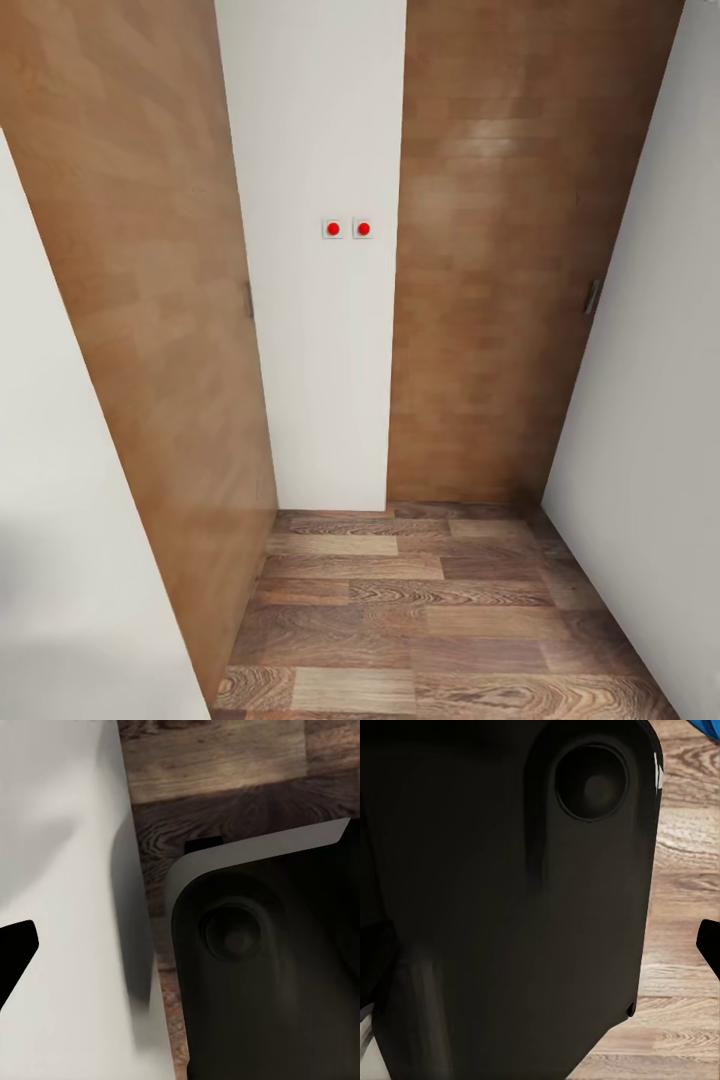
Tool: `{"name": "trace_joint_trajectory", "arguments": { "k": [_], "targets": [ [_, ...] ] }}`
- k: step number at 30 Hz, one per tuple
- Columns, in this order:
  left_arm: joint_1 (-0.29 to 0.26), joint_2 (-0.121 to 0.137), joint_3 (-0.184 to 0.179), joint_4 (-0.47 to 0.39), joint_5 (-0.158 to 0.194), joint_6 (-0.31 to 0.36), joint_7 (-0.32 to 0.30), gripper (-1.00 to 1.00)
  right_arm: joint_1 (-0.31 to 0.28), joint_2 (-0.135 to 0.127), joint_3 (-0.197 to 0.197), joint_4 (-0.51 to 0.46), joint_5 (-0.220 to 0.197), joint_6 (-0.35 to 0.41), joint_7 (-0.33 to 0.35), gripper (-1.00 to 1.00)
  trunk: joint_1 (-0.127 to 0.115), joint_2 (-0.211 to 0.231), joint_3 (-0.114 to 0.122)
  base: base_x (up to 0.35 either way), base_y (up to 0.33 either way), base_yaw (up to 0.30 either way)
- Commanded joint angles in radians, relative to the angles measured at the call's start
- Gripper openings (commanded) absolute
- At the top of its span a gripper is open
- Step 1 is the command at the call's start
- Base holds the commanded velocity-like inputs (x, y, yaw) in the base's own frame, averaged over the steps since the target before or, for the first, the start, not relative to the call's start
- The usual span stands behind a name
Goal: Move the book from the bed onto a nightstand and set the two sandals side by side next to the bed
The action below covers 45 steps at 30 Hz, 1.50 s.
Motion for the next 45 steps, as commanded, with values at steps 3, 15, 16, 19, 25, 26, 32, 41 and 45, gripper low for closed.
{"name": "trace_joint_trajectory", "arguments": {
  "k": [3,15,16,19,25,26,32,41,45],
  "targets": [
    [0.0,0.0,-0.008,0.001,-0.001,-0.003,0.006,1.0,0.0,0.0,-0.001,0.0,0.0,-0.001,0.001,1.0,0.0,0.0,-0.001,0.0,-0.026,-0.158],
    [0.0,0.0,-0.008,0.001,-0.001,-0.003,0.006,1.0,0.0,0.0,-0.001,0.0,0.0,-0.001,0.001,1.0,0.0,0.0,-0.001,0.0,-0.117,-0.18],
    [0.0,0.0,-0.008,0.001,-0.001,-0.003,0.006,1.0,0.0,0.0,-0.001,0.0,0.0,-0.001,0.001,1.0,0.0,0.0,-0.001,0.0,-0.07,-0.08],
    [0.0,0.0,-0.008,0.001,-0.001,-0.003,0.006,1.0,0.0,0.0,-0.001,0.0,0.0,-0.001,0.001,1.0,0.0,0.0,-0.001,0.0,-0.057,-0.065],
    [0.0,-0.001,-0.008,0.001,-0.001,-0.003,0.006,1.0,0.0,0.0,-0.001,0.0,0.0,-0.001,0.001,1.0,0.0,0.0,-0.001,0.0,-0.027,-0.03],
    [0.0,-0.001,-0.008,0.001,-0.001,-0.003,0.006,1.0,0.0,0.0,-0.001,0.0,-0.001,-0.001,0.001,1.0,0.0,0.0,-0.001,0.0,-0.015,-0.017],
    [0.0,-0.001,-0.008,0.001,-0.001,-0.003,0.006,1.0,0.0,0.0,-0.001,-0.001,0.0,-0.001,0.001,1.0,0.0,0.0,-0.001,0.0,-0.009,-0.01],
    [0.0,-0.001,-0.008,0.001,-0.001,-0.003,0.006,1.0,0.0,0.0,-0.001,-0.003,0.0,-0.001,0.001,1.0,0.0,0.0,-0.001,0.0,-0.003,-0.003],
    [0.0,-0.001,-0.008,0.001,-0.001,-0.003,0.006,1.0,0.0,0.0,-0.001,-0.004,0.0,-0.001,0.001,1.0,0.0,0.0,-0.001,0.0,-0.001,-0.001]
  ]
}}
